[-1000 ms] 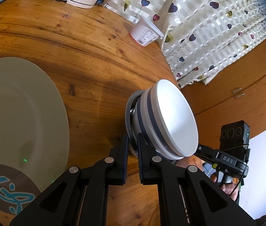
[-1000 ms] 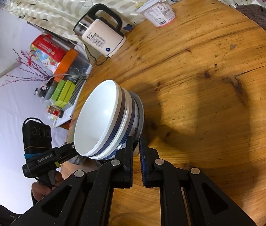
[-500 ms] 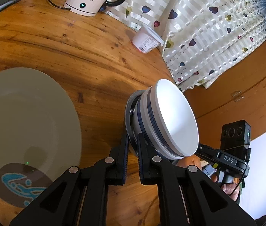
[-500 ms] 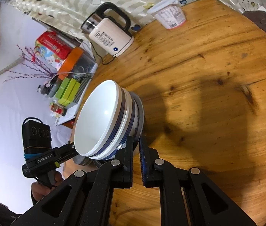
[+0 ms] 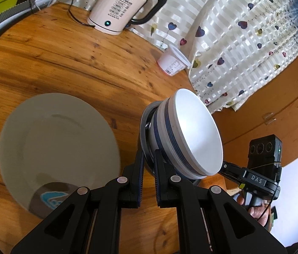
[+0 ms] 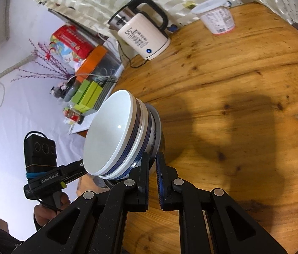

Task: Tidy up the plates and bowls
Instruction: 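Carry the bowl stack with both grippers over the beige plate stack, then lower the bowl stack onto the beige plates with both grippers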

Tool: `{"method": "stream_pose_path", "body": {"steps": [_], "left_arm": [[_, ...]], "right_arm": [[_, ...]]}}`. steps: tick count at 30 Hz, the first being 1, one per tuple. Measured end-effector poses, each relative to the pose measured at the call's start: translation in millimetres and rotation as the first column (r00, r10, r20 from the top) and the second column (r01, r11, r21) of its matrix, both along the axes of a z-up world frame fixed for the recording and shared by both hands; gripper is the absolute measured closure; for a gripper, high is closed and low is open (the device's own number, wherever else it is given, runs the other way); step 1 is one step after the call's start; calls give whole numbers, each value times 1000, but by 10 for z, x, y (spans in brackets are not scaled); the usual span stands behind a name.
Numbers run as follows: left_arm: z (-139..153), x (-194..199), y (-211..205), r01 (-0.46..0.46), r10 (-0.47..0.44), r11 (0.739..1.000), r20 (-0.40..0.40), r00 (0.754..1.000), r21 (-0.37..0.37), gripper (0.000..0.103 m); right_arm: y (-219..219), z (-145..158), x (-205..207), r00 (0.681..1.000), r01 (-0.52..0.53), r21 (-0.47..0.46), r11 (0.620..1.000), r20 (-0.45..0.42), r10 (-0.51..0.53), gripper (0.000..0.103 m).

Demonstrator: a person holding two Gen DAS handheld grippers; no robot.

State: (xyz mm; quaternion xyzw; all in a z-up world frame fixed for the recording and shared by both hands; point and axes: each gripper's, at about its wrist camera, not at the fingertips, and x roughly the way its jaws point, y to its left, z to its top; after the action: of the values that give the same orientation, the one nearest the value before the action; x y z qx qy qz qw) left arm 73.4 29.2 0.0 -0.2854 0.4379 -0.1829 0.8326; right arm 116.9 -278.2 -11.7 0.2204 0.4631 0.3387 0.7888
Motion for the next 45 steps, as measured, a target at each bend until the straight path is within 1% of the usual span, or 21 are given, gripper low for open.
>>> {"method": "stream_pose_path", "body": {"steps": [15, 29, 37, 45], "left_arm": [[19, -196, 424, -99, 99, 995, -2, 995, 11, 95], [-16, -408, 802, -199, 199, 980, -16, 980, 30, 95], [-73, -455, 927, -232, 233, 972, -35, 972, 36, 95], [-110, -459, 972, -240, 242, 970, -49, 969, 43, 95]], "right_arm": [[500, 22, 68, 996, -91, -5, 996, -1, 91, 94], [1003, -41, 142, 983, -181, -5, 983, -19, 181, 94], [1211, -86, 169, 976, -214, -17, 977, -33, 214, 94], [1284, -128, 189, 974, -225, -31, 974, -49, 223, 94]]}}
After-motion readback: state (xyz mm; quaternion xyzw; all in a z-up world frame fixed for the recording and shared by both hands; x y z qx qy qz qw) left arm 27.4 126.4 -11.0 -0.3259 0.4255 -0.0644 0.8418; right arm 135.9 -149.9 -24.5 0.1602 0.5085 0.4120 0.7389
